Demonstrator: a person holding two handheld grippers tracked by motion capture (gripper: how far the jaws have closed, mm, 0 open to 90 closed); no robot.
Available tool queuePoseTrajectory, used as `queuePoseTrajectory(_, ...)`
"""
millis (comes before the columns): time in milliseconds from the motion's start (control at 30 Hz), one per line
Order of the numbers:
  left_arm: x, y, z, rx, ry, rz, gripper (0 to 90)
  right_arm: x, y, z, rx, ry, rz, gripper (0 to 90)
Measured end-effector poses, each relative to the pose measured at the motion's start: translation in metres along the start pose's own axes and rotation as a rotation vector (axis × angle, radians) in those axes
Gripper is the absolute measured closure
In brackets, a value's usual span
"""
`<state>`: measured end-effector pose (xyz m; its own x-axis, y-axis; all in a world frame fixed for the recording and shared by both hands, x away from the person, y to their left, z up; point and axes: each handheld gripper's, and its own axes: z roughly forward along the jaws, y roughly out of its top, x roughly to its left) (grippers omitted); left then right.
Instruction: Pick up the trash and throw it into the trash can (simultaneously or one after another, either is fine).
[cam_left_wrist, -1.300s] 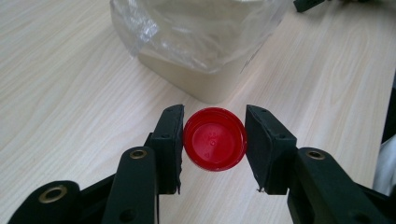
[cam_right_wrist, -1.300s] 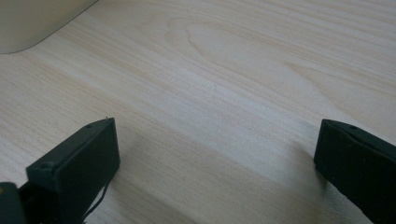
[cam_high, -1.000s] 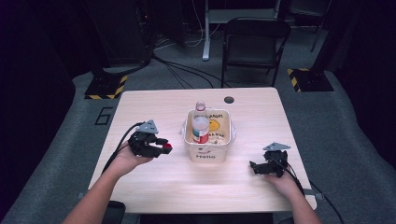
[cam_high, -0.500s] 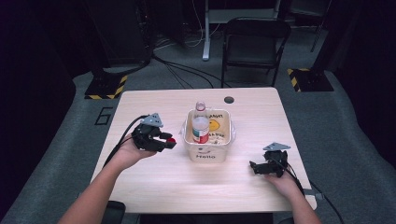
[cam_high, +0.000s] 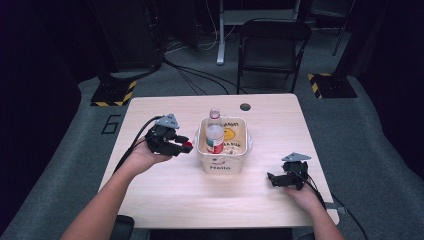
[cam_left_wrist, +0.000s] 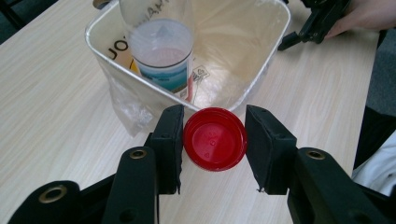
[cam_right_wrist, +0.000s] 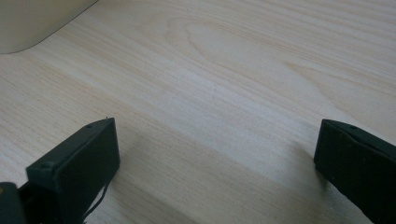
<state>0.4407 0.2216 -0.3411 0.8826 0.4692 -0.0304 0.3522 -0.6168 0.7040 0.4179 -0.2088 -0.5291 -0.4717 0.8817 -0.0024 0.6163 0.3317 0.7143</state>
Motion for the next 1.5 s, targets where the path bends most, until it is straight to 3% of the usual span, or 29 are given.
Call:
queuePoseTrajectory(467, 0.004, 0.013, 0.008, -0.014, 0.004, -0.012, 58.5, 0.0, 0.0, 0.0, 0.001, 0.0, 0.001, 0.0)
queuePoseTrajectory(1267, 0.003, 0.035, 0.034, 0.007, 0.001, 0.007, 58.5, 0.0, 0.0, 0.0, 0.001, 0.0, 0.0, 0.0)
queuePoseTrajectory(1500, 0.005, 0.037, 0.044, 0.0, 0.013, -0.011, 58.4, 0.0, 0.0, 0.0, 0.001, 0.001, 0.0, 0.0)
